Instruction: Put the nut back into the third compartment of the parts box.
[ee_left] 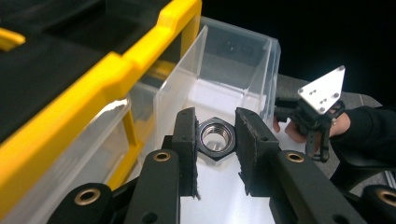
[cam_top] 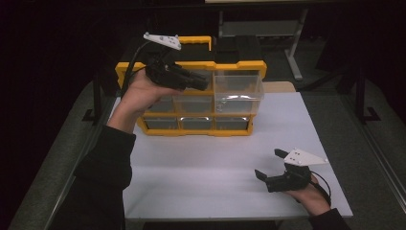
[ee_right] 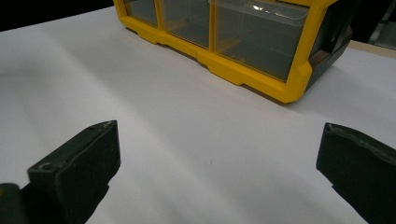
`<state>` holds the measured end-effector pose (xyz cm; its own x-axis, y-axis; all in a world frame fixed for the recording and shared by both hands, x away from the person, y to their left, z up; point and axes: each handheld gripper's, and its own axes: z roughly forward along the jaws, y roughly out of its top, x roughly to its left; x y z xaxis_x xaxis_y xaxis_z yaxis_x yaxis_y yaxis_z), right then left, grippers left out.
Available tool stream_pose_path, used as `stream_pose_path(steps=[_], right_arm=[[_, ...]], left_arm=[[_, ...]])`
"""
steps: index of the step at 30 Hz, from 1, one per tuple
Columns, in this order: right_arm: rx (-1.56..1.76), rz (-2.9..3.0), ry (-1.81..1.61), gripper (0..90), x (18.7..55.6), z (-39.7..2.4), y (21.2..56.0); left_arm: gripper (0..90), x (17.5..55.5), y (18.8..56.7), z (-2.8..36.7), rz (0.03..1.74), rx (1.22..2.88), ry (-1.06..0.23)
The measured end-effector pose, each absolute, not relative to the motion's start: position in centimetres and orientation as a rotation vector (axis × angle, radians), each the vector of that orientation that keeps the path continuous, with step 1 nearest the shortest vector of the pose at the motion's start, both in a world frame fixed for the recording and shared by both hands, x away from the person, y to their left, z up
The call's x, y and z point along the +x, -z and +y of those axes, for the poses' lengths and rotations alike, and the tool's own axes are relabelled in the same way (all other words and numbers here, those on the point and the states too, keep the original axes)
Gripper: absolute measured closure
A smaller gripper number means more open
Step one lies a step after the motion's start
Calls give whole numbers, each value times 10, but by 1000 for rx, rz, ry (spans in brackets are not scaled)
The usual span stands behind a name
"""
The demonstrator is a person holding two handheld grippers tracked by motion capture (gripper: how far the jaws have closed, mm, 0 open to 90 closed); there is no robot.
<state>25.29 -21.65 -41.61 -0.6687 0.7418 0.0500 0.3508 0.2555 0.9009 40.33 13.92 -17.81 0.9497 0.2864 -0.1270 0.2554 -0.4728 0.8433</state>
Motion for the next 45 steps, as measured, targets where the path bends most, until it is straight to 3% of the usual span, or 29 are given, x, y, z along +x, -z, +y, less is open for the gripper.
stream_pose_path(steps=[16,38,45], right_arm=[[997,2150,-1386,0,253,-217,416],[997,2139,-1397,0,252,-219,414],[998,2138,-1398,0,251,-219,414]], left_arm=[[705,408,162,108,339,2107,-40],[701,418,180,73,332,2172,-46],[649,418,180,74,333,2148,-58]])
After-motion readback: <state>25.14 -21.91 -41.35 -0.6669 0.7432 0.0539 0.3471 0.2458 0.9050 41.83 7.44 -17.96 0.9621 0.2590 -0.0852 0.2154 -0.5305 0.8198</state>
